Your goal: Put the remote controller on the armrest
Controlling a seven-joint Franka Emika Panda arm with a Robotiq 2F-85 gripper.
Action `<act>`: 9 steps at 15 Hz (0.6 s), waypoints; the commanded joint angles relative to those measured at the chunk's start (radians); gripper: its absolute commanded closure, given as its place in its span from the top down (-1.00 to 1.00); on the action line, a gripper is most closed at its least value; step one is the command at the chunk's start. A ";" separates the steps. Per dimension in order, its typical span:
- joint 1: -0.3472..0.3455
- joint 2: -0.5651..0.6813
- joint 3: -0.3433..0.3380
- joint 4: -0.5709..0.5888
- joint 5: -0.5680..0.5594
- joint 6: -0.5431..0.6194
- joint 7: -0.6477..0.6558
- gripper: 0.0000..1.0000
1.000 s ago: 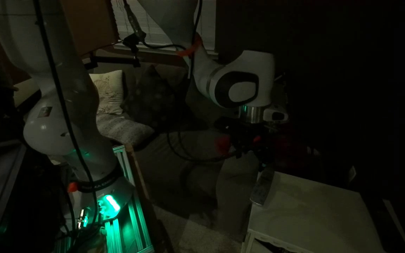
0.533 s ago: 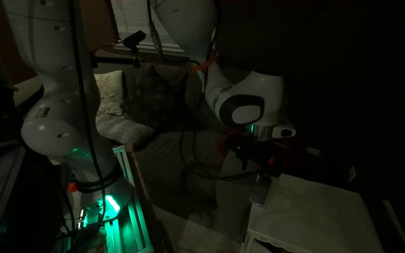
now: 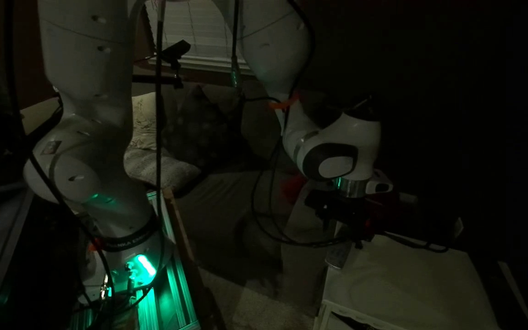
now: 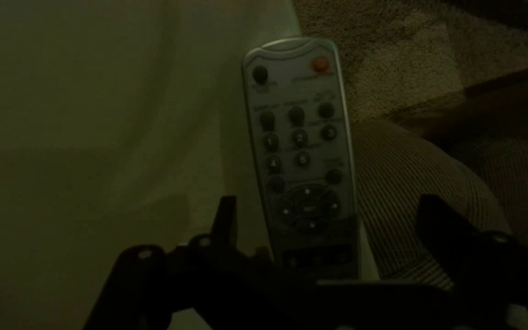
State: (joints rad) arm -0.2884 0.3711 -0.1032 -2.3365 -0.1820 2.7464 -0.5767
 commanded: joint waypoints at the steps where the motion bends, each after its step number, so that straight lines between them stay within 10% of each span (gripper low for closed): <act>1: -0.057 0.061 0.031 0.086 0.035 -0.042 -0.073 1.00; 5: -0.100 0.102 0.065 0.135 0.062 -0.088 -0.137 0.94; 9: -0.108 0.118 0.085 0.154 0.081 -0.123 -0.184 0.13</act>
State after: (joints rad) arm -0.3820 0.4687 -0.0407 -2.2162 -0.1381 2.6611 -0.7052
